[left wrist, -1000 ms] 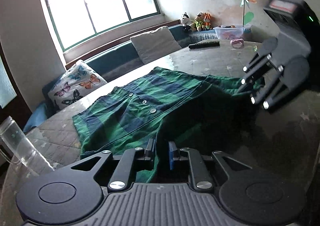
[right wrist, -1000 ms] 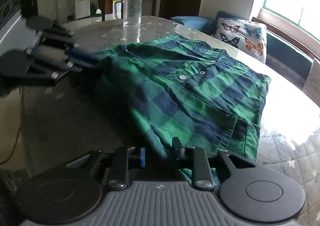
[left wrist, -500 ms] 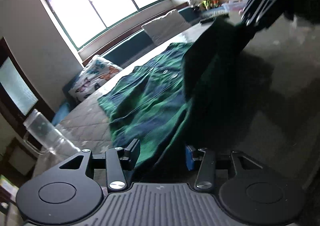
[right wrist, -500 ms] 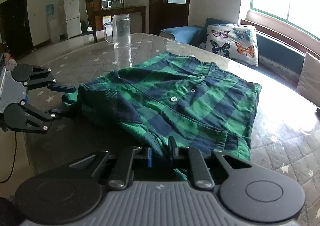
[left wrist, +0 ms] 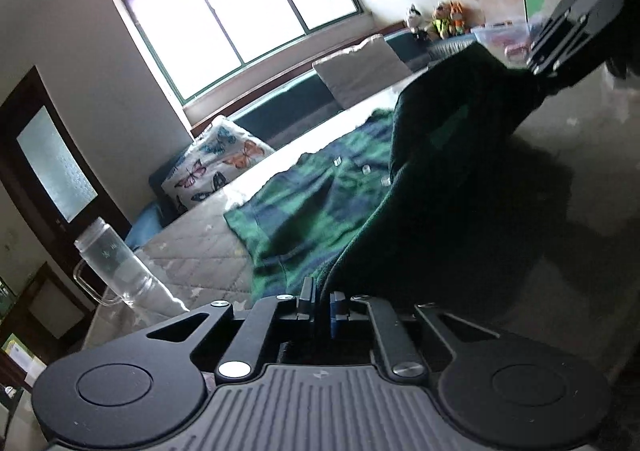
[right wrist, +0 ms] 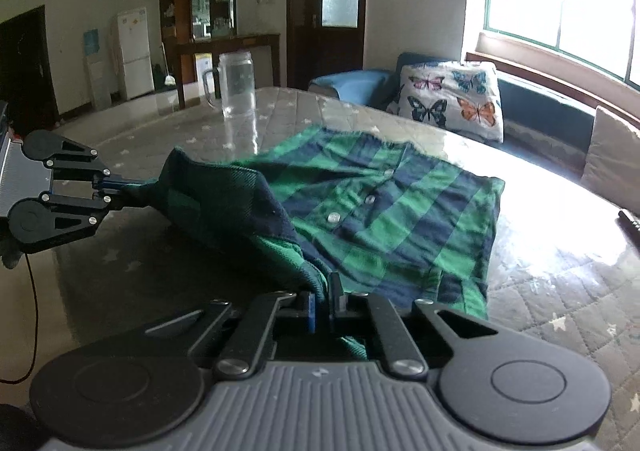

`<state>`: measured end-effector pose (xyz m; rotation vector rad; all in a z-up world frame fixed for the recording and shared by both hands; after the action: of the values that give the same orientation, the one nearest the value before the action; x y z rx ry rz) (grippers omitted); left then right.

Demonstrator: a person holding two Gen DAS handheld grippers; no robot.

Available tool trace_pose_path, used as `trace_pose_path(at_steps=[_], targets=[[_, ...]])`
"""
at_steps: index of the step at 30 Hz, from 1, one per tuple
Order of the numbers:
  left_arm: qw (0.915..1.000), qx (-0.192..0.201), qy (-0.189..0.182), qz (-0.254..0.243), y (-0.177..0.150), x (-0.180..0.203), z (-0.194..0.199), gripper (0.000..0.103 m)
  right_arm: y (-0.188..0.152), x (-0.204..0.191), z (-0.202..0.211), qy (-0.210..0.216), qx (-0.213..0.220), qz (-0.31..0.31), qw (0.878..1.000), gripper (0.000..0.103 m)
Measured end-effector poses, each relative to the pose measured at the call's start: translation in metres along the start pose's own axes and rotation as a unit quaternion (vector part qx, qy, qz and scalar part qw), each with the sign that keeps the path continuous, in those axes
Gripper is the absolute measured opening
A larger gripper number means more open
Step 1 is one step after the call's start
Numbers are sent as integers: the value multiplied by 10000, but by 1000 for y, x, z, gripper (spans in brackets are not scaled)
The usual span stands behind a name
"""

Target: Fold clothes

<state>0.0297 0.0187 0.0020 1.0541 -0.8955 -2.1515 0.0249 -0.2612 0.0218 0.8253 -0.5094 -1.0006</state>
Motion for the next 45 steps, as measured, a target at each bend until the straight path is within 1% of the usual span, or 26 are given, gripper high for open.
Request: trace_pose_path(at_steps=[3,10,11,14,19,24,28,33,36,40,45], targets=[[9999,125,-1,91,5,2,25,7,-1,-1,21,60,132,12,9999,5],[9986,402,-98,334,11,13,102,7,-11,-27,85,256,377,81,9989,5],[9984,434,-94,361,13,13,108,7,-11,-29,93,269,420,96,9987,5],[9978,488,-9,451,23,6,102,7,-9,-31,108,302,527,100,9981,4],[9964,577,133,600,39,-5,93,7,9,-21,96,172,574,152,9981,4],[9960,527,218,683,55,-25,56,7,39,-2,68,46,508,88,9987,3],[9966,388,270,673,69,-46,14,6,67,14,32,-58,371,61,9993,3],[9973,26,235,694,82,-72,-45,6,96,37,-21,-101,140,-63,9998,3],[9964,-236,158,796,85,-83,-81,6,107,51,-57,-137,-23,-134,9998,3],[9939,-592,81,927,80,-92,-130,7,110,68,-103,-165,-262,-401,9987,3],[9900,-949,12,1043,69,-94,-177,7,94,90,-153,-214,-488,-811,9953,4]])
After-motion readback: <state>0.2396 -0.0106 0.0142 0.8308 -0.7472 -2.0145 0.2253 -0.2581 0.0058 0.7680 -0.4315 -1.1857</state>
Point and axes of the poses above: each gripper's, at about its wrist camera, not at the fingertips, and z roughly against the way its jaws point, x to its right, y to its top, the point moved 3 cm from there along -z, roughly the way its jaws point
